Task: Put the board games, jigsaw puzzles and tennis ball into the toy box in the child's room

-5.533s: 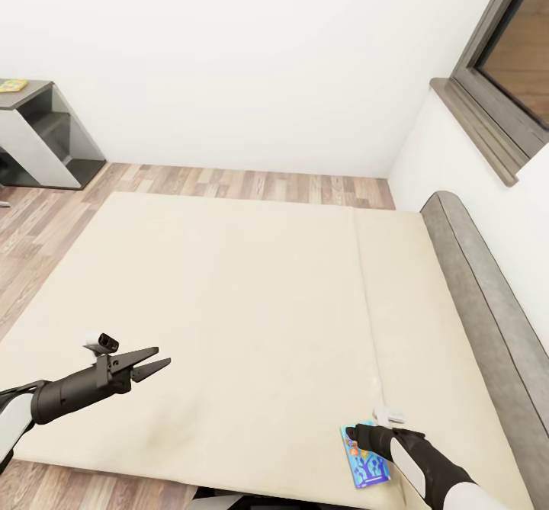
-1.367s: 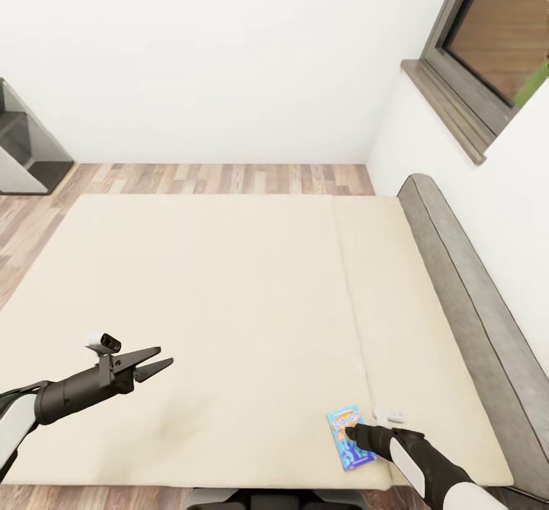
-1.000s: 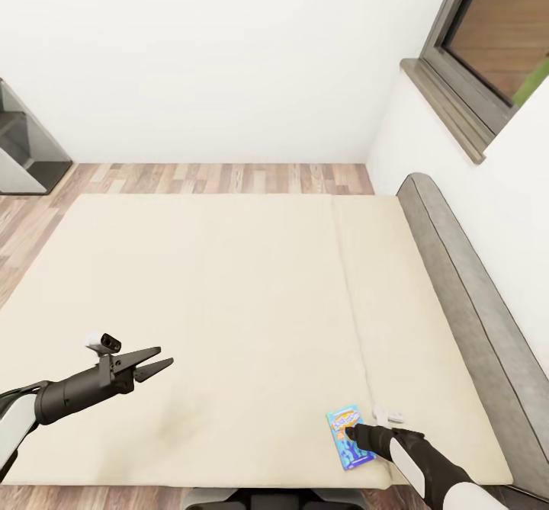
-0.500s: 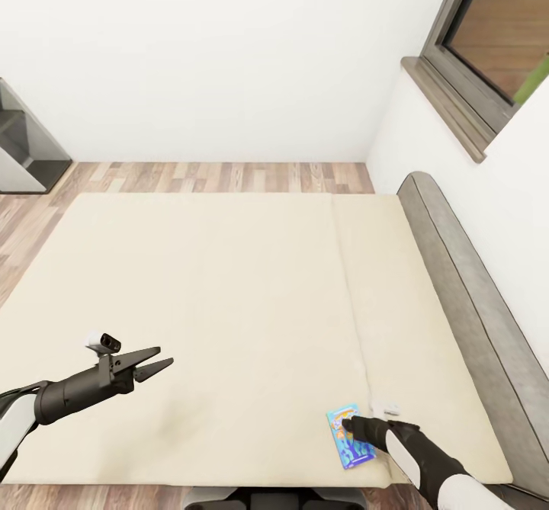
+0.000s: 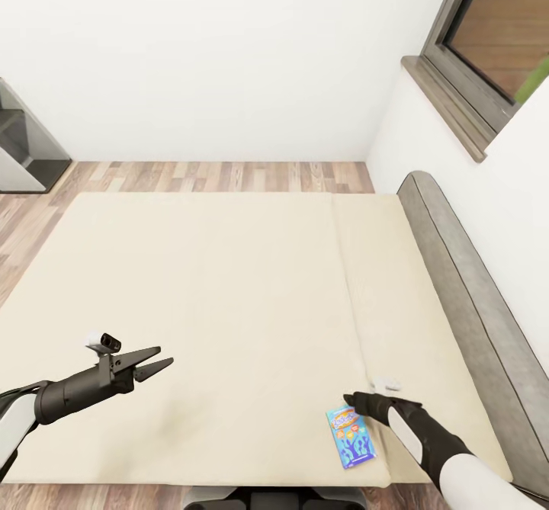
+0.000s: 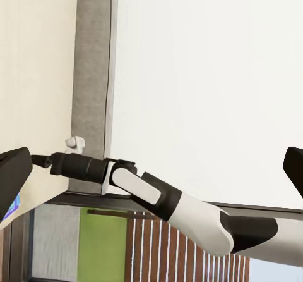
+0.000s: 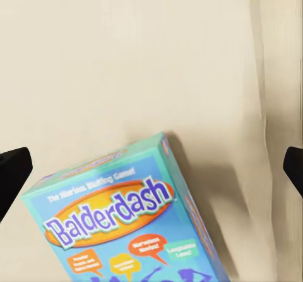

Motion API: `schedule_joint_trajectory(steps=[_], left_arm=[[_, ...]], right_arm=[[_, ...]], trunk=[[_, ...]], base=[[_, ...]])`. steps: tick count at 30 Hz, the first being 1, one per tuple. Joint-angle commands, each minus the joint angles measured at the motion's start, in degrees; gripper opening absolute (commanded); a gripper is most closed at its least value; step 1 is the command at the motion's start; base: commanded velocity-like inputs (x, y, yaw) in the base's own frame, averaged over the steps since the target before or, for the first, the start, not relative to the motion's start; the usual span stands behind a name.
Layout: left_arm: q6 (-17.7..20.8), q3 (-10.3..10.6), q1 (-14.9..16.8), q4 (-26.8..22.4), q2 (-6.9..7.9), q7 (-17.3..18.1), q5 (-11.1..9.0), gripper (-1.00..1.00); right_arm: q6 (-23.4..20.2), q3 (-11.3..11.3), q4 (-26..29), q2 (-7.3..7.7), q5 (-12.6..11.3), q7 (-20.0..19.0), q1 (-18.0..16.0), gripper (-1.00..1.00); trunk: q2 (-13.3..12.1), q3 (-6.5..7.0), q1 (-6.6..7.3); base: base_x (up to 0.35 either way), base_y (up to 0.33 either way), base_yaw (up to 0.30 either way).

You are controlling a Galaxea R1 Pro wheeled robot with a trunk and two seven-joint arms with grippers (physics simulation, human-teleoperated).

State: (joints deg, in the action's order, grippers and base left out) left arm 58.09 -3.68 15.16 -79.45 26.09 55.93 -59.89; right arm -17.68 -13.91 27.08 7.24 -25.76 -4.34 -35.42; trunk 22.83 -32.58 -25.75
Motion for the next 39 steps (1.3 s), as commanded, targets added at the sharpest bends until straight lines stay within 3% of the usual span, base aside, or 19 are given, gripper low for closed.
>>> schedule_joint_trajectory(steps=[1, 8, 22, 39], left_arm=[[0.2, 0.0, 0.0, 0.0, 0.01, 0.1, 0.0, 1.0], [0.2, 0.0, 0.0, 0.0, -0.05, -0.7, 0.0, 1.0], [0.2, 0.0, 0.0, -0.4, -1.34, -4.1, 0.0, 1.0], [0.3, 0.0, 0.0, -0.7, -2.09, -4.5, 0.0, 1.0]], right_arm=[[-0.2, -0.2, 0.2, 0.1, -0.2, 0.0, 0.0, 1.0], [-0.3, -0.2, 0.2, 0.45, -0.2, 0.0, -0.2, 1.0], [-0.4, -0.2, 0.1, 2.78, -0.3, 0.0, -0.2, 1.0], [-0.7, -0.7, 0.0, 2.18, 0.2, 0.2, -0.1, 1.0]], trunk=[[0.1, -0.07, -0.03], [0.1, -0.07, -0.03], [0.1, -0.16, -0.03], [0.1, -0.99, -0.03]], base=[[0.0, 0.0, 0.0], [0.0, 0.0, 0.0], [0.0, 0.0, 0.0], [0.0, 0.0, 0.0]])
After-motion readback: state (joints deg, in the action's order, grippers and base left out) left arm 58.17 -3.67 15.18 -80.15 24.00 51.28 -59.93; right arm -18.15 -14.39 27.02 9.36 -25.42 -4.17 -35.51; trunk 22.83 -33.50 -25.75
